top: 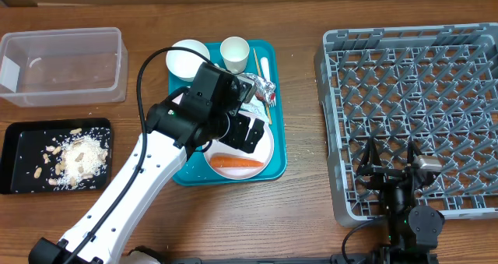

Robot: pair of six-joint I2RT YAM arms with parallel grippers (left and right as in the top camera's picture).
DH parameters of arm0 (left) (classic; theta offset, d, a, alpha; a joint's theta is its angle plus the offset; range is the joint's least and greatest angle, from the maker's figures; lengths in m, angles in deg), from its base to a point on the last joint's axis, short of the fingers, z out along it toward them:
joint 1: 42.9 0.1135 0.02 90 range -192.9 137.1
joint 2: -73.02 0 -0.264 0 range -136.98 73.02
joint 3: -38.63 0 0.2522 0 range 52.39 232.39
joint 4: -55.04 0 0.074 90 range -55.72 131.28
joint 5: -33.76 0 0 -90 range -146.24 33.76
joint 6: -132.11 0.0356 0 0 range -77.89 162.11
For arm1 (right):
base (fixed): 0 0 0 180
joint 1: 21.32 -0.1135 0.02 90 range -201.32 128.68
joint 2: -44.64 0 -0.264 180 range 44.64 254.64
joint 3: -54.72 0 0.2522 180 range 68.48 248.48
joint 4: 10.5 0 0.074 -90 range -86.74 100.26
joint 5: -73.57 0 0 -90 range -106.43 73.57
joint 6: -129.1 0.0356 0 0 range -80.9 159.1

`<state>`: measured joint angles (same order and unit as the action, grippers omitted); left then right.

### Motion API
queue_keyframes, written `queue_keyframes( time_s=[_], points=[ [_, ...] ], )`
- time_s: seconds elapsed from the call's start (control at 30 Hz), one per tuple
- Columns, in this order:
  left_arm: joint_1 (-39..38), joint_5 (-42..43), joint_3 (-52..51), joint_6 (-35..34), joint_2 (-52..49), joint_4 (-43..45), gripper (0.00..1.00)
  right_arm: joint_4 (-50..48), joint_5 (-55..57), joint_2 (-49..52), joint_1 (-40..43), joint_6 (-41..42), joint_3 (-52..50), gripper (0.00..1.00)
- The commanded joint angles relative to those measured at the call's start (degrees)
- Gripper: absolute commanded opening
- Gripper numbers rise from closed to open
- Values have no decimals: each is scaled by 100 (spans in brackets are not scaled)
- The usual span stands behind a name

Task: Sort waste into correct bins and load items into the dishwasher rack
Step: 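Move the left gripper down toward the carrot on the white plate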

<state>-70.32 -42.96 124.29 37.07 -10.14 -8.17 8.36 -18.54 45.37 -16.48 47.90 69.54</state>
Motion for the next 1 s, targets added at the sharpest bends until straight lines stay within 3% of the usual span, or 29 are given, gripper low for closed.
queue_keyframes(
  time_s=[0.0,0.17,0.27,0.37,0.57,0.8,0.97],
  points=[
    [13,-518,37,391,26,-57,100,-44,39,-50,11,15,-61,100],
    [-37,-149,24,2822,-9,-739,100,-44,39,-50,11,15,-61,100],
    [-35,-249,15,3591,-70,-1008,100,-44,39,-50,11,15,-61,100],
    [-35,-463,15,3700,-120,-750,100,-44,39,-50,11,15,-61,100],
    [-37,221,15,4183,-378,-671,100,-42,39,-50,11,15,-61,100],
    [-42,-699,15,4887,-1095,-1145,100,-44,39,-50,11,15,-61,100],
    [-48,-787,15,5268,-1565,-1432,100,-44,39,-50,11,15,-61,100]
  ],
)
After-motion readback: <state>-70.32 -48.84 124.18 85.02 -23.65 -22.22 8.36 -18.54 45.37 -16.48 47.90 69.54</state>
